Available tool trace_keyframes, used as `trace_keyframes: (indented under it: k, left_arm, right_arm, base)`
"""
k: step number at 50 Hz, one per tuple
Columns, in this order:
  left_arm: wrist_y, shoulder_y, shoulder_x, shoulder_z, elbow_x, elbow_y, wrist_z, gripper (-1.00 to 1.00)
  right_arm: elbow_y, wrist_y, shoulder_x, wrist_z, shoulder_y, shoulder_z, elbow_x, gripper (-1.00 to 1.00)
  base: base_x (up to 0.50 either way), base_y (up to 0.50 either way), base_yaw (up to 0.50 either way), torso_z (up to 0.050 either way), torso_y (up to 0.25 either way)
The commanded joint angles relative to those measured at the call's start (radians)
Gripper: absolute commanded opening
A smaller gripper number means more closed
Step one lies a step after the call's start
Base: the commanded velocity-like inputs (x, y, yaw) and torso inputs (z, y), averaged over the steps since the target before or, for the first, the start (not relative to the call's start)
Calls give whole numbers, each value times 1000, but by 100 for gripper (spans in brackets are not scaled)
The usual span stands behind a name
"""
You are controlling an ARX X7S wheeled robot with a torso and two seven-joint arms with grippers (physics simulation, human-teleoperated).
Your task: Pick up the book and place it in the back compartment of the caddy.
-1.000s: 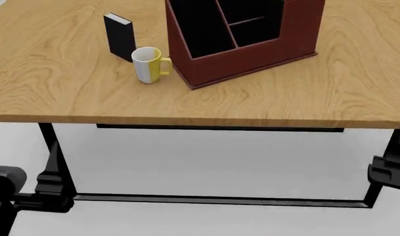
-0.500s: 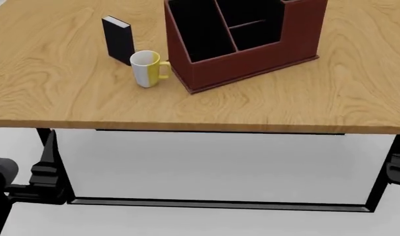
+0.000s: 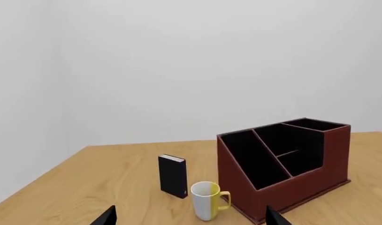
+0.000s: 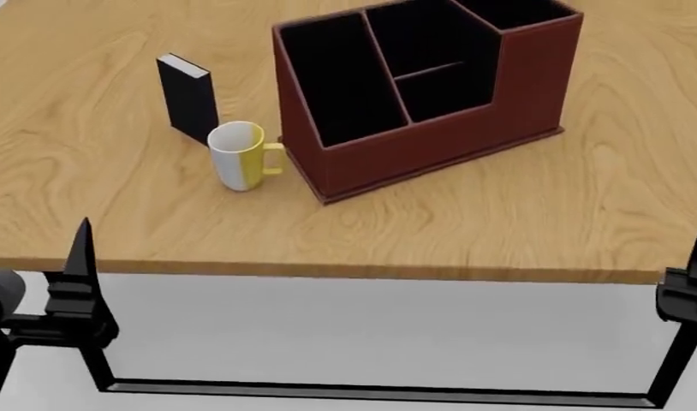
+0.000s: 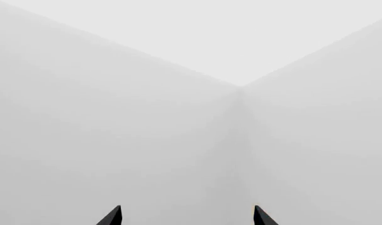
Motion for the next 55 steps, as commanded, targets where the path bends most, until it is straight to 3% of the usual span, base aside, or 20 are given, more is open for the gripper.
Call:
trace_keyframes:
  k: [1,32,55]
  left_arm:
    - [6,0,-4,1,-1,0,-6,100]
    - [1,-8,-7,-6,-23,4,-20,100]
    - [23,-1,-14,-13,-28,-8,-26,100]
  right_arm:
    - [3,-20,16,11,2,-24,-3,100]
    - [4,-58,46,25,-59,27,8,100]
    - [10,-76,67,43,-28,-41,1,100]
  base:
    - [355,-51,0,0,0]
    - [354,-50,0,0,1]
    - [356,-28,0,0,1]
